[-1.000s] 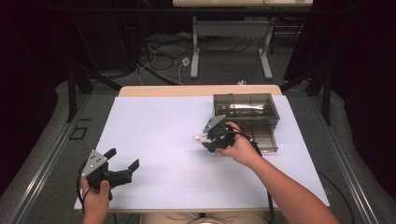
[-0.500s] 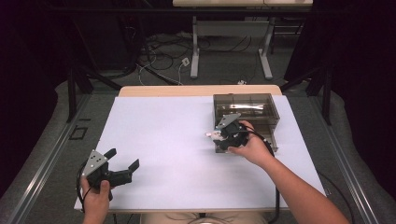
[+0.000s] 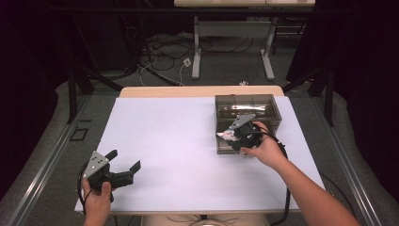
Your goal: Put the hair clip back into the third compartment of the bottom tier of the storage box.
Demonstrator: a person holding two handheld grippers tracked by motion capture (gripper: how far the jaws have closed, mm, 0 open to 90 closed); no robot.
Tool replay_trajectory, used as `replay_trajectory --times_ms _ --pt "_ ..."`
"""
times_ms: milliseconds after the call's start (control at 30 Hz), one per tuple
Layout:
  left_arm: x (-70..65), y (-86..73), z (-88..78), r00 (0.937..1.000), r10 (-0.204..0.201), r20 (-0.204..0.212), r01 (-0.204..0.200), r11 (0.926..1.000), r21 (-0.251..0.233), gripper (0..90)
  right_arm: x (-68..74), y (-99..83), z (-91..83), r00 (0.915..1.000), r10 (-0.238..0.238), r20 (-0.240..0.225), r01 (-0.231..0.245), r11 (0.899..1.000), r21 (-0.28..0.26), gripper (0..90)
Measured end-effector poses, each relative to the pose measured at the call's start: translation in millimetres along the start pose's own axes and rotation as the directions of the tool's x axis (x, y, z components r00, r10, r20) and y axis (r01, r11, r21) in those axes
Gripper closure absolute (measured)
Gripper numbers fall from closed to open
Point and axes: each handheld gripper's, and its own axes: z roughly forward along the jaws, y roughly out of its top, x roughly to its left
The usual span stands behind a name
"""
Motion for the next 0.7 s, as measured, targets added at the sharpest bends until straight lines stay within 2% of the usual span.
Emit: replay_trajectory --times_ms 100,133,167,367,400,433,600,700 --pt "-0.2 0.0 0.0 1.0000 -0.001 0.000 0.001 1.0000 -0.001 0.4 -1.6 -2.8 -1.1 1.0000 0.000 0.009 0.000 1.000 0.004 43.0" --pt "-0.2 0.0 0.0 1.0000 -0.001 0.000 0.001 1.0000 -0.001 0.4 -2.3 -4.5 -0.6 0.9999 0.003 0.013 -0.003 1.000 -0.011 43.0" --pt "-0.1 0.0 -0.1 1.0000 0.001 -0.001 -0.001 1.0000 0.000 0.4 -3.8 -5.5 -2.5 0.9999 0.004 0.013 -0.005 1.000 0.006 43.0" --pt "0.1 -0.1 0.2 1.0000 0.000 -0.001 0.000 1.0000 0.001 0.5 -11.4 -14.4 -7.4 0.9993 0.025 0.028 -0.025 1.000 0.012 43.0" --pt "-0.1 -0.2 0.4 1.0000 0.000 -0.001 0.000 1.0000 0.000 0.4 -12.4 -16.2 -7.0 0.9990 0.030 0.033 -0.030 1.000 -0.006 43.0" --pt "-0.2 -0.2 0.4 1.0000 0.000 -0.001 0.000 1.0000 0.001 0.4 -14.2 -17.1 -9.1 0.9990 0.024 0.038 -0.025 1.000 0.010 43.0" --pt "-0.3 -0.2 0.5 1.0000 0.000 -0.002 0.000 1.0000 0.001 0.4 -21.1 -23.7 -13.2 0.9984 0.034 0.044 -0.034 0.999 -0.001 43.0" --pt "-0.5 -0.4 0.8 1.0000 -0.006 0.000 0.006 1.0000 0.003 0.4 -24.1 -26.8 -17.0 0.9978 0.042 0.052 -0.043 0.999 0.021 43.0"
